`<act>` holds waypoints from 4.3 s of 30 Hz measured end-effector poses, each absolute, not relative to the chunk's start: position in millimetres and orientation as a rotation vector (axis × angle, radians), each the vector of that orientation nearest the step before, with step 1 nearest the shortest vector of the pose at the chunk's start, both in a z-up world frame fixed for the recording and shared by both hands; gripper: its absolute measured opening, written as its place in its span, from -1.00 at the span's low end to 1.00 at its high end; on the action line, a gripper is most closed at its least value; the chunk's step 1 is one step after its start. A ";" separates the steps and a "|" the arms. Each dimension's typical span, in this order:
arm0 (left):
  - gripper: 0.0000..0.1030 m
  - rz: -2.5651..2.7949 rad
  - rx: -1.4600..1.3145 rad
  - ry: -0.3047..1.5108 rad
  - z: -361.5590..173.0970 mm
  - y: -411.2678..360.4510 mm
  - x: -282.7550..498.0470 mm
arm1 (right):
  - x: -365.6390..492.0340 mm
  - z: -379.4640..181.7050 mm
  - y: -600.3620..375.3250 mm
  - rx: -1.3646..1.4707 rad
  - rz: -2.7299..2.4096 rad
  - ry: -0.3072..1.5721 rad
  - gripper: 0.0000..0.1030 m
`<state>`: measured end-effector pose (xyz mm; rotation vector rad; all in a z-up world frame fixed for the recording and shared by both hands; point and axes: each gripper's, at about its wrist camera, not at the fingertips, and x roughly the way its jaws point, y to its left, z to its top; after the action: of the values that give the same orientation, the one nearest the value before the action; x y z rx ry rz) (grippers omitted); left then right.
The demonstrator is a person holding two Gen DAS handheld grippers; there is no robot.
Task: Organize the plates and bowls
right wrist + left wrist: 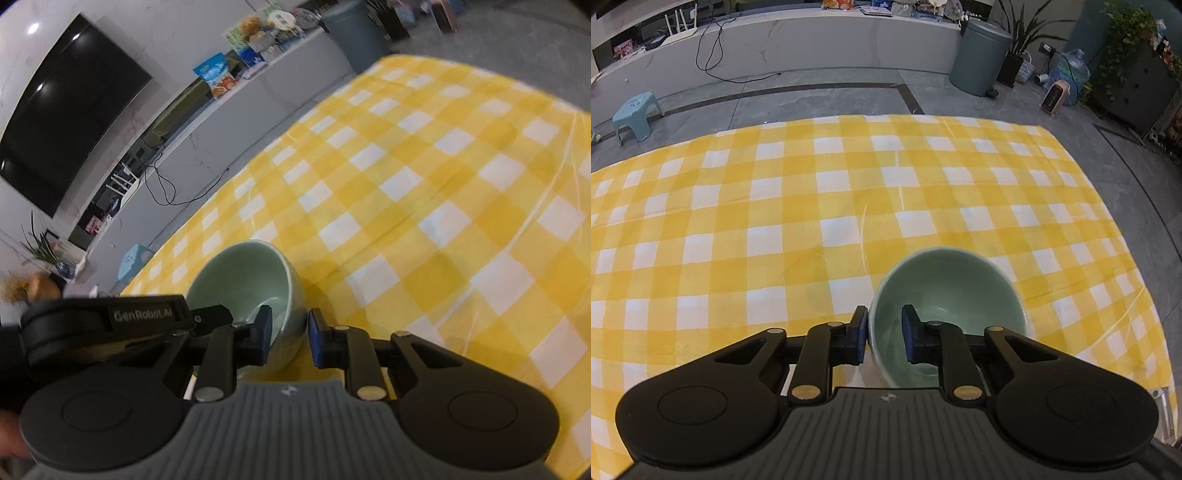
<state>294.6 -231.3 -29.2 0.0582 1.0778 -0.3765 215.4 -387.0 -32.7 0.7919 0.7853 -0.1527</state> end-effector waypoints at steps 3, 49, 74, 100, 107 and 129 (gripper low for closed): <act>-0.76 -0.374 0.068 1.089 -32.5 -233.4 294.6 | 215.7 -36.3 -389.0 0.808 -0.154 0.799 -0.71; -0.80 -0.280 -0.167 0.854 87.5 -122.9 110.0 | 49.8 89.9 -297.7 0.711 0.073 0.713 -0.79; -0.82 -0.255 -0.136 1.070 20.3 -100.7 103.2 | 53.7 46.3 -270.7 0.621 0.010 0.892 -0.85; -0.82 -0.287 0.023 1.040 22.7 -105.5 103.6 | 68.1 51.4 -247.1 0.328 -0.012 0.883 -0.79; -0.79 -0.311 -0.006 1.031 28.2 -98.6 100.1 | 63.2 59.3 -245.8 0.333 -0.014 0.871 -0.62; 0.28 -0.361 -0.221 0.821 52.7 -65.7 82.5 | 52.4 67.2 -274.7 0.485 0.011 0.736 0.24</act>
<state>82.5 -65.7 52.7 -0.2215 0.8209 -0.3612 52.4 -274.7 67.2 0.4852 0.7362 0.0114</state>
